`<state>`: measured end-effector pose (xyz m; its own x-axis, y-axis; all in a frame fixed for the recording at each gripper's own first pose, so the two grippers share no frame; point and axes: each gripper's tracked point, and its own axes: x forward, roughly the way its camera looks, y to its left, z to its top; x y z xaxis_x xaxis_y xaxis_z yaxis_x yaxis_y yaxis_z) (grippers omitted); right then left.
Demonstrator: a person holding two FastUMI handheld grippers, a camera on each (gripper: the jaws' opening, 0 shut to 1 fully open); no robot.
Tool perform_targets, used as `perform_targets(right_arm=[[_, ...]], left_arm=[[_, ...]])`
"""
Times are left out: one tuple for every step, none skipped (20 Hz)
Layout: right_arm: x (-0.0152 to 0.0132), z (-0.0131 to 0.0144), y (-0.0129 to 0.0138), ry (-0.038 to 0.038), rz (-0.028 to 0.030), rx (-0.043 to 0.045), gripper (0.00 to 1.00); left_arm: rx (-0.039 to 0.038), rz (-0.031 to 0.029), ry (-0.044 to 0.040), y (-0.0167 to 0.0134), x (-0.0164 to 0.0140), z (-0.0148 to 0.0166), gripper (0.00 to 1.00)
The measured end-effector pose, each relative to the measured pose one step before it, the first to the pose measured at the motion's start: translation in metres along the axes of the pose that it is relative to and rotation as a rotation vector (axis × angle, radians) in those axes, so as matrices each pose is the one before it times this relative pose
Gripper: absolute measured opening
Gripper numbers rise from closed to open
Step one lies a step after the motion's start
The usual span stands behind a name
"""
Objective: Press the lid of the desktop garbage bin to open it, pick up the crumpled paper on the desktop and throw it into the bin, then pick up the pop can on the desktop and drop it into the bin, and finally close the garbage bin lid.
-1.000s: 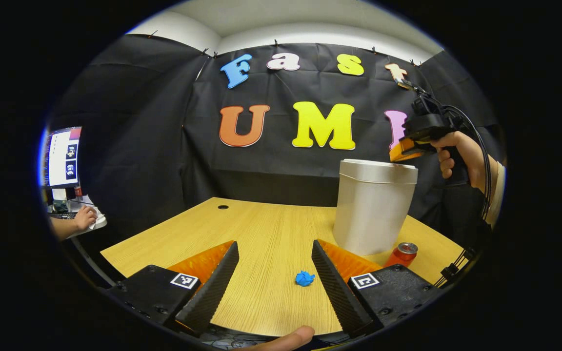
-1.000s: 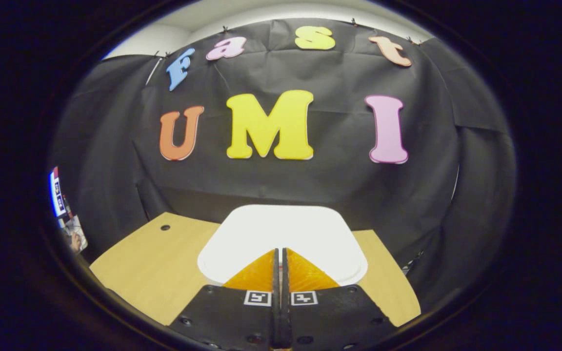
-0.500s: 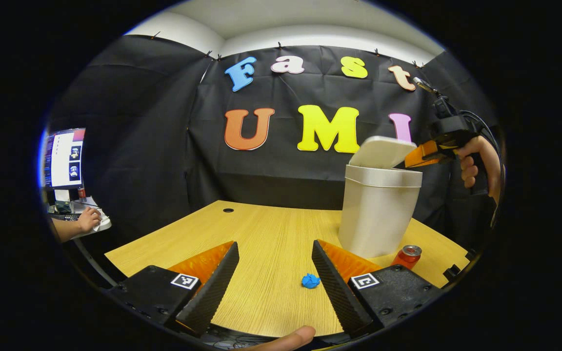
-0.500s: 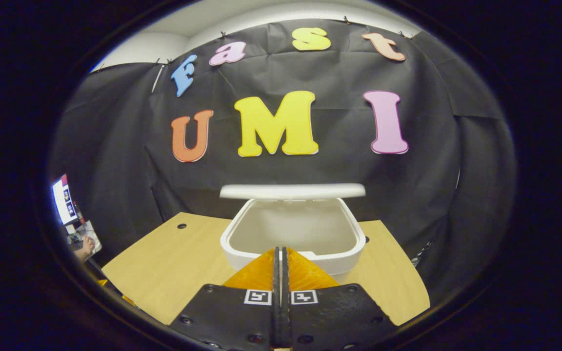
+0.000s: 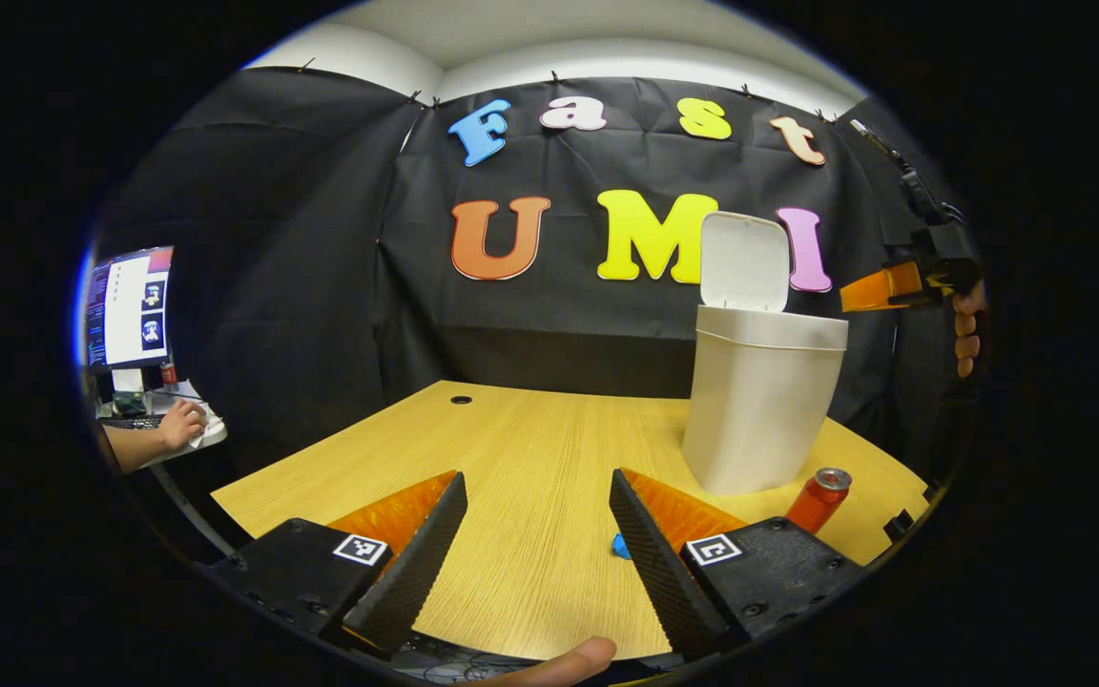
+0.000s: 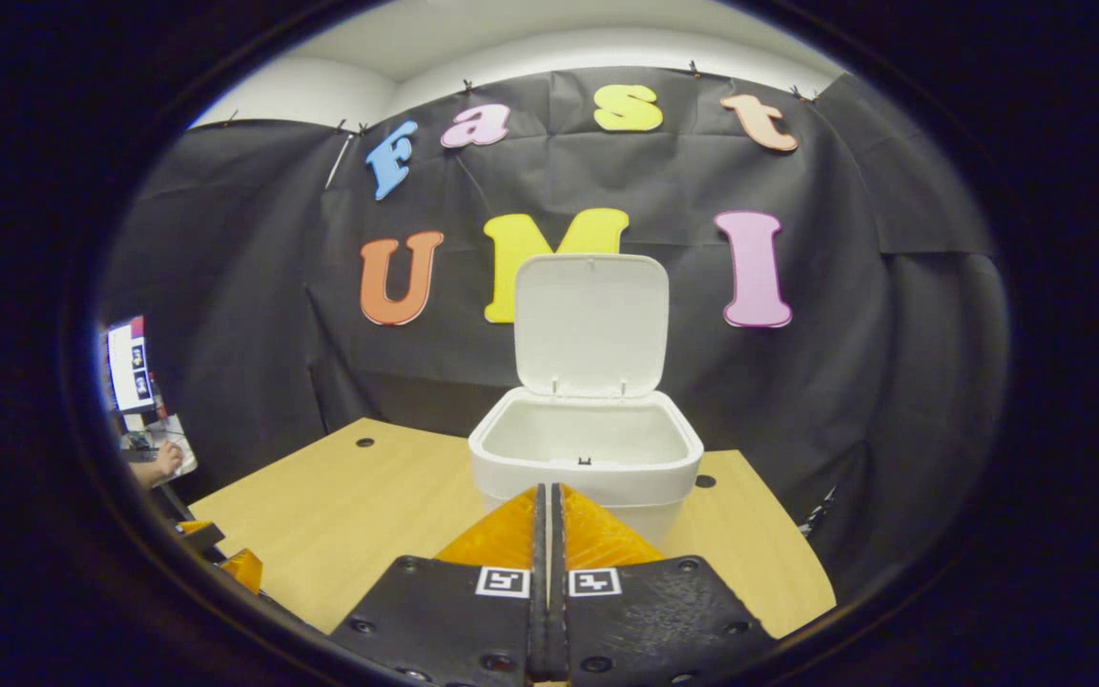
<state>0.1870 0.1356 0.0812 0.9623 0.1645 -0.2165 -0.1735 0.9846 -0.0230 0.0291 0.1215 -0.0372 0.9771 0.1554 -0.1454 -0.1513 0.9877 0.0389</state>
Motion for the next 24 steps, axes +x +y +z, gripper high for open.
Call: perform_targets(right_arm=[[-0.00058, -0.00374, -0.00107, 0.00058, -0.00320, 0.01043, 0.18], [0.00056, -0.00417, -0.00125, -0.00393, 0.00302, 0.01243, 0.36], [-0.00091, -0.00285, -0.00015, -0.00518, 0.00001, 0.01526, 0.56], [0.00062, -0.00427, -0.00152, 0.00366, 0.00026, 0.01180, 0.57], [-0.00123, -0.00480, -0.00280, 0.00391, -0.00579, 0.00798, 0.76], [-0.00157, -0.00626, -0.00250, 0.00094, -0.00817, 0.00352, 0.88], [-0.00020, -0.00558, -0.00098, -0.00332, -0.00295, -0.00318, 0.98], [-0.00207, -0.00473, 0.00015, -0.00687, 0.00249, -0.00700, 0.95], [-0.00012, -0.00537, -0.00036, -0.00769, 0.00494, -0.00483, 0.95], [-0.00104, -0.00665, -0.00070, -0.00421, 0.00353, -0.00697, 0.96], [-0.00349, -0.00761, 0.00020, -0.00111, 0.00123, -0.00812, 0.95], [-0.00453, -0.00893, 0.00005, -0.00230, 0.00802, -0.01591, 0.95], [-0.00513, -0.00912, 0.00186, -0.00271, 0.00803, -0.01521, 0.96], [-0.00621, -0.00707, -0.00001, -0.00828, 0.00586, -0.01322, 0.96], [-0.00710, -0.00708, 0.00135, -0.01143, 0.00796, -0.01325, 0.96], [-0.00723, -0.00556, 0.00050, -0.01180, 0.00504, -0.01284, 0.99], [-0.00740, -0.00686, -0.00173, -0.01232, -0.00176, -0.00403, 0.96], [-0.00584, -0.00581, -0.00272, -0.00770, -0.00315, 0.00917, 0.96], [-0.00447, -0.00629, -0.00049, -0.00422, 0.00620, 0.01506, 0.96], [-0.00406, -0.00526, 0.00013, -0.00045, 0.01172, 0.01426, 0.96], [-0.00352, -0.00571, -0.00146, 0.00203, 0.00781, 0.01501, 0.96], [-0.00272, -0.00176, -0.00402, -0.00366, 0.00175, 0.01104, 0.96], [-0.00243, -0.00129, -0.00493, -0.00500, -0.00153, 0.00538, 0.96], [-0.00215, -0.00044, -0.00676, -0.00632, -0.01059, 0.00276, 0.96]], left_arm=[[-0.00724, -0.00659, -0.00592, -0.00026, 0.00488, -0.00137, 0.98], [-0.00855, -0.00922, -0.02121, -0.00269, 0.00581, 0.00076, 0.98], [-0.00602, -0.00334, -0.00897, -0.00060, 0.00960, -0.00256, 0.98], [-0.00802, -0.00113, 0.00481, 0.00059, 0.00875, -0.00817, 0.98], [-0.00140, -0.01554, 0.02273, -0.00279, 0.00741, -0.01106, 0.98], [-0.00713, -0.01625, 0.02749, -0.00358, 0.00574, -0.01229, 0.97], [-0.00616, -0.01109, 0.01948, -0.00353, 0.00614, -0.01078, 0.98], [-0.00386, -0.01150, 0.01893, -0.00307, 0.00680, -0.01065, 0.97], [0.00023, -0.01427, 0.01223, -0.00363, 0.00682, -0.01048, 0.98], [0.00009, -0.01260, 0.02243, -0.00521, 0.00604, -0.01199, 0.98], [0.00327, -0.00545, 0.02004, -0.00453, 0.00533, -0.01063, 0.98], [0.00206, -0.01115, 0.01172, -0.00597, 0.00335, -0.00697, 0.98], [0.01196, 0.00051, 0.00549, -0.00535, 0.00004, -0.00155, 0.98], [0.01493, -0.01992, -0.02154, -0.00905, -0.00115, 0.00341, 0.98], [0.01766, -0.02230, -0.01399, -0.00945, 0.00168, 0.00193, 0.97], [0.02985, 0.00882, 0.00949, -0.00077, 0.00179, -0.00241, 0.97], [0.02570, 0.02390, 0.02026, 0.00220, 0.00007, -0.00325, 1.00], [0.02885, 0.00602, 0.01902, -0.00131, 0.00192, -0.00562, 0.98], [0.02103, -0.00447, 0.01206, -0.00309, 0.00191, -0.00203, 0.98], [0.01598, -0.01513, 0.01684, -0.00332, 0.00284, -0.00173, 0.98], [0.01014, -0.00700, 0.03062, -0.00314, 0.00338, -0.00390, 0.98], [0.00612, -0.00415, 0.03903, -0.00041, 0.00267, -0.00692, 0.98], [-0.00732, 0.00866, 0.02928, 0.00233, 0.00301, -0.00433, 0.98], [-0.01052, -0.00910, 0.02103, -0.00205, 0.00242, -0.00106, 0.99]])
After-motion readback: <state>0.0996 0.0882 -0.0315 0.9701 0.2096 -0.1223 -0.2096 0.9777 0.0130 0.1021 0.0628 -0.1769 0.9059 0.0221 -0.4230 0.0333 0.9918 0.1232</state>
